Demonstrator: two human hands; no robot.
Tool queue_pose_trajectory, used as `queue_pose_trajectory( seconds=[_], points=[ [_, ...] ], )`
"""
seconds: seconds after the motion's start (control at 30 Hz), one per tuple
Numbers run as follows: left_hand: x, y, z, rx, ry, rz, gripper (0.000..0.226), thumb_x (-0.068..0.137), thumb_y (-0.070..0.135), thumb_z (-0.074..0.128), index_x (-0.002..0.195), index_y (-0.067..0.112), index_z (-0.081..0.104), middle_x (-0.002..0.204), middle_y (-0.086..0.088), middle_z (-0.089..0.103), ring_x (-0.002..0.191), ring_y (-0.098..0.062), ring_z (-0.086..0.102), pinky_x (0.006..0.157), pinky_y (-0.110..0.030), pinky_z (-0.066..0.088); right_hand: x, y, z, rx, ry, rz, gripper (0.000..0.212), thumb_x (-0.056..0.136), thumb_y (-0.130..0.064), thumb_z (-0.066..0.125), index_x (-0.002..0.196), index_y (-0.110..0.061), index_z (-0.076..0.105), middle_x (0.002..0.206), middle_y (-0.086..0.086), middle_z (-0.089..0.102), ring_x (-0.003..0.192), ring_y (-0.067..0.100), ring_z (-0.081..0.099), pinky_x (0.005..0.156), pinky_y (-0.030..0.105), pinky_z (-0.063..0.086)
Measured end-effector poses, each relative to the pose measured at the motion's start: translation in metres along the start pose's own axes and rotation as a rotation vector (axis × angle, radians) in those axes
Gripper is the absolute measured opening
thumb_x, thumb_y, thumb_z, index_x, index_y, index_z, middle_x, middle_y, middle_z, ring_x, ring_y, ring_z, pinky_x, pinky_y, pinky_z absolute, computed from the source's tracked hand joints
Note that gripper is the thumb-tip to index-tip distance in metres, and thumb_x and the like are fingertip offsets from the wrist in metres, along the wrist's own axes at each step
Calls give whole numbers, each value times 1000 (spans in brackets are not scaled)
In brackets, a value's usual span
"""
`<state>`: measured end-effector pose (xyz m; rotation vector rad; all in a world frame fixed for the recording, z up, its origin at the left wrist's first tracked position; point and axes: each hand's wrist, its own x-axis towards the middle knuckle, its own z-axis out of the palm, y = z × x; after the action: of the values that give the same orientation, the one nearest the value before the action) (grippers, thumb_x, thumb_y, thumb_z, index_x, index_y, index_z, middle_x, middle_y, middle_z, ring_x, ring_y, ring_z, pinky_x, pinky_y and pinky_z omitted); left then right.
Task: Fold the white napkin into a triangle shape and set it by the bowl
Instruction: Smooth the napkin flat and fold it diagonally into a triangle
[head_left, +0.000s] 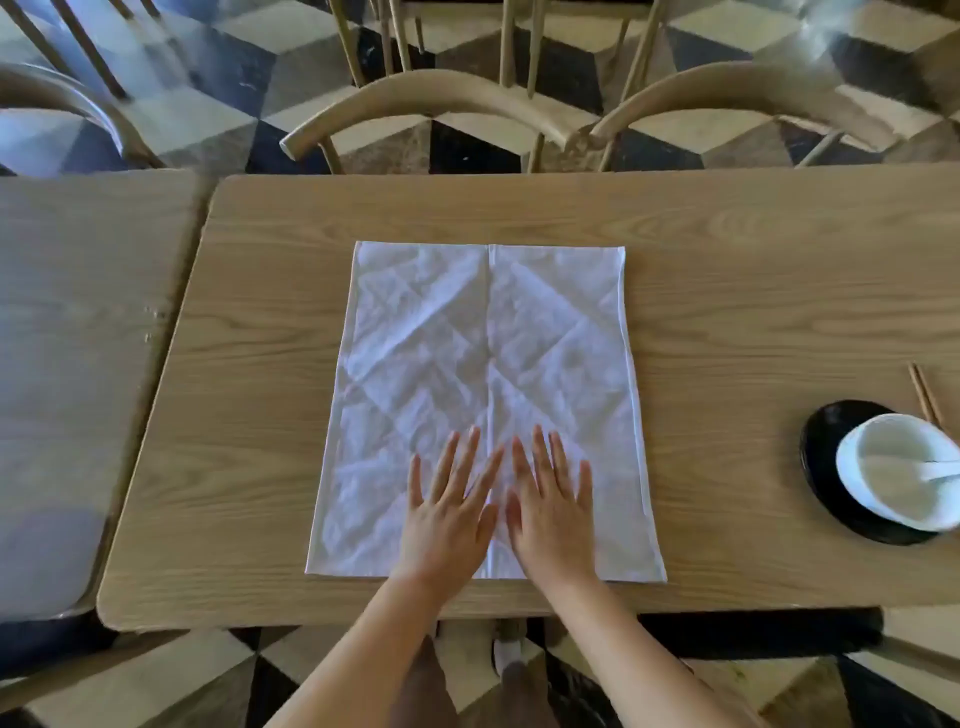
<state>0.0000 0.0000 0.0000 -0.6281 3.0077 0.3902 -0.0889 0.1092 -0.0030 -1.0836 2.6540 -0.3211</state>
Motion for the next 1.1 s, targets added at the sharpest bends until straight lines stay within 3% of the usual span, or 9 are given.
queue_pose_trajectory(
  seconds=[0.13, 0.2, 0.33, 0.4, 0.47, 0.6, 0.67, 0.87, 1.1],
  points=[
    [5, -26, 15, 31, -53, 10, 57, 91, 44, 29, 145, 28, 17, 155, -3, 18, 144, -23, 9, 112, -50, 3, 2, 31, 9, -99, -6, -48, 58, 94, -39, 29, 145, -12, 24, 153, 9, 19, 142, 27, 14, 114, 50, 12],
    [8, -51, 12, 22, -60, -18, 60, 90, 46, 30, 146, 31, 14, 156, 0, 14, 144, -22, 8, 115, -49, 5, 3, 58, 6, -118, 10, 25, 60, 94, -40, 24, 145, -7, 21, 154, 10, 18, 143, 26, 14, 115, 45, 12],
    [17, -105, -5, 0, 10, -301, 68, 86, 45, 22, 147, 22, 3, 157, 2, 6, 144, -11, -1, 117, -45, 0, 10, 87, -6, -91, 86, 228, 63, 93, -38, 20, 144, -2, 21, 152, 9, 14, 142, 24, 17, 116, 47, 18],
    [30, -107, -11, -7, 60, -409, 69, 87, 47, 18, 147, 18, 3, 156, 4, 1, 142, -8, -3, 114, -48, -9, 21, 75, -9, -109, 131, 239, 64, 93, -40, 21, 144, -2, 22, 152, 11, 17, 142, 24, 16, 115, 48, 13],
    [52, -91, -14, -9, 83, -326, 67, 89, 47, 20, 148, 17, 10, 155, 2, 2, 143, -10, 1, 111, -51, -14, 43, 52, -9, -106, 168, 180, 62, 93, -40, 26, 145, -7, 21, 153, 11, 20, 141, 25, 16, 114, 49, 11],
    [102, -47, -5, 14, 57, 16, 55, 93, 38, 29, 144, 20, 31, 153, -4, 25, 142, -22, 20, 111, -55, 2, 105, 4, -3, -58, 144, -13, 55, 90, -29, 31, 140, -8, 37, 148, 12, 35, 138, 29, 30, 109, 54, 27],
    [127, -45, -3, -6, 7, 14, 54, 93, 40, 22, 144, 24, 31, 154, -2, 25, 143, -19, 17, 112, -55, 5, 132, -2, -3, -73, 92, -38, 54, 87, -28, 32, 138, -10, 41, 146, 12, 39, 136, 30, 33, 106, 57, 31],
    [199, -81, -6, 83, -13, 86, 58, 89, 46, 25, 146, 30, 24, 156, -2, 18, 144, -21, 12, 111, -58, 8, 206, 34, -10, -111, 102, -62, 53, 92, -39, 34, 144, -27, 29, 154, 10, 23, 143, 28, 15, 111, 60, 8],
    [242, -129, -16, 143, 9, 98, 70, 82, 65, 25, 146, 37, 15, 158, -3, 10, 145, -22, 5, 114, -50, 5, 261, 76, -28, -159, 56, -120, 63, 88, -52, 27, 146, -30, 19, 157, 6, 14, 145, 21, 8, 112, 56, 4]
  ],
)
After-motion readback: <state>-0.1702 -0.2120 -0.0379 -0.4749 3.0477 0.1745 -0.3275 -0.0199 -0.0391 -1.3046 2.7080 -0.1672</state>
